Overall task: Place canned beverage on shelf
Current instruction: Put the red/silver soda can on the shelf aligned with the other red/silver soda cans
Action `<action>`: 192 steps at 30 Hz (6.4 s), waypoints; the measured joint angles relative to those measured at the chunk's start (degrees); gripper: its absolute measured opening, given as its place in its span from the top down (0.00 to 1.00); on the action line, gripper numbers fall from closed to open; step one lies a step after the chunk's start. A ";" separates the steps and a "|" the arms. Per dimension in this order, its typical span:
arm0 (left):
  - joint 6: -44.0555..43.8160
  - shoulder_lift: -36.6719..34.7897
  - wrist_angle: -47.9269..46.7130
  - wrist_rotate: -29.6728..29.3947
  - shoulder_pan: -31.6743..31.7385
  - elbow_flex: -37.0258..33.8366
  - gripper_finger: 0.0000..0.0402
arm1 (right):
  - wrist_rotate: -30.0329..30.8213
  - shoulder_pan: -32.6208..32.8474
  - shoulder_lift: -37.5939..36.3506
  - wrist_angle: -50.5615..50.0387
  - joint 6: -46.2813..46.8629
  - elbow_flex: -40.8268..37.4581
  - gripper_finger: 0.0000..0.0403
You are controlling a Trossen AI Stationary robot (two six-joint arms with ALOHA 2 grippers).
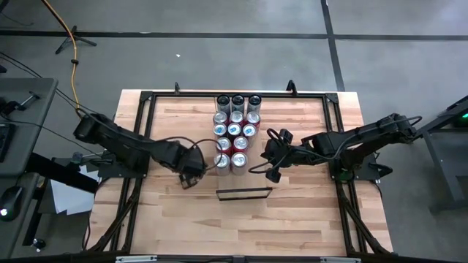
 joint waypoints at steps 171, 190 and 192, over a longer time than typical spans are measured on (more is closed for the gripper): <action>34.73 4.69 -13.22 -8.60 5.58 52.15 0.48 | 13.48 3.52 -12.58 -12.39 10.18 0.02 1.00; 43.66 22.21 4.03 -5.71 10.52 64.25 0.48 | 19.78 3.45 -12.90 -12.41 12.38 0.02 1.00; 42.87 22.21 4.75 -6.23 10.64 64.25 0.48 | 19.80 3.42 -12.90 -12.41 12.63 0.02 1.00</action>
